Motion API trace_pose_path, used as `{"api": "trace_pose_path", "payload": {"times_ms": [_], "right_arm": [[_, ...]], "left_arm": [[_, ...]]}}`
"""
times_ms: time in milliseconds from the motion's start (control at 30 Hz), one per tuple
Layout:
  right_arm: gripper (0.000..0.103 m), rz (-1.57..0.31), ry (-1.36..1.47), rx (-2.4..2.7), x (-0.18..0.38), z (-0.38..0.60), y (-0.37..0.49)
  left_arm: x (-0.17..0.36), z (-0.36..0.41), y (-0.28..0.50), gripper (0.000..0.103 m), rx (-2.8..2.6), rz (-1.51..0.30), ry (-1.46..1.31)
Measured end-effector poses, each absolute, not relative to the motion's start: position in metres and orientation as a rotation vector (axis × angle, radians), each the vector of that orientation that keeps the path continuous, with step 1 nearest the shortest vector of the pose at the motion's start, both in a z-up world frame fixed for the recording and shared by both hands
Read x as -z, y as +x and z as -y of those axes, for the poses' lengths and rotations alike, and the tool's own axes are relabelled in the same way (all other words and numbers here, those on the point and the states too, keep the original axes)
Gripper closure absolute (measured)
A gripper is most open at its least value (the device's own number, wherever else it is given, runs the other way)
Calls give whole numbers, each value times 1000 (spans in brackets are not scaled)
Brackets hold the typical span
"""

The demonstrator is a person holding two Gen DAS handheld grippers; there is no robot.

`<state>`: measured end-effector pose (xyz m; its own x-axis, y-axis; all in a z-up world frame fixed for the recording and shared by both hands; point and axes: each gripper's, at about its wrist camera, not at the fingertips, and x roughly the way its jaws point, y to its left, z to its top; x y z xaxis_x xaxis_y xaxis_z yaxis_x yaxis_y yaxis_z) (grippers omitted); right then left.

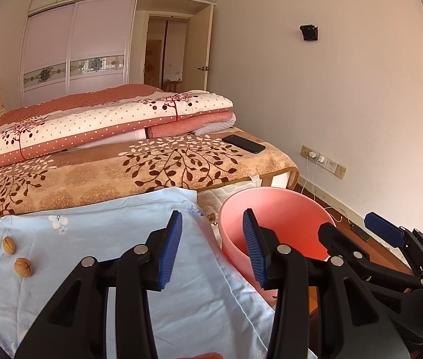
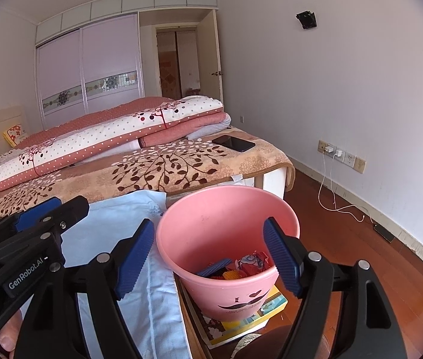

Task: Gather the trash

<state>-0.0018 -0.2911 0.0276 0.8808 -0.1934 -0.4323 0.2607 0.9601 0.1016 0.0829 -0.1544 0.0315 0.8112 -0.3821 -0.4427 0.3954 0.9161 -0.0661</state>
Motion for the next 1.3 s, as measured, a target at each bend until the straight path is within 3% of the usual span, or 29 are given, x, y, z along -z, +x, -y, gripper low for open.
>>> {"api": "trace_pose_path", "payload": {"times_ms": [1300], "right_arm": [[29,-426,129,226,-34,277,-10]], "left_arm": [[-40,132,68,60,372,-437,10]]}}
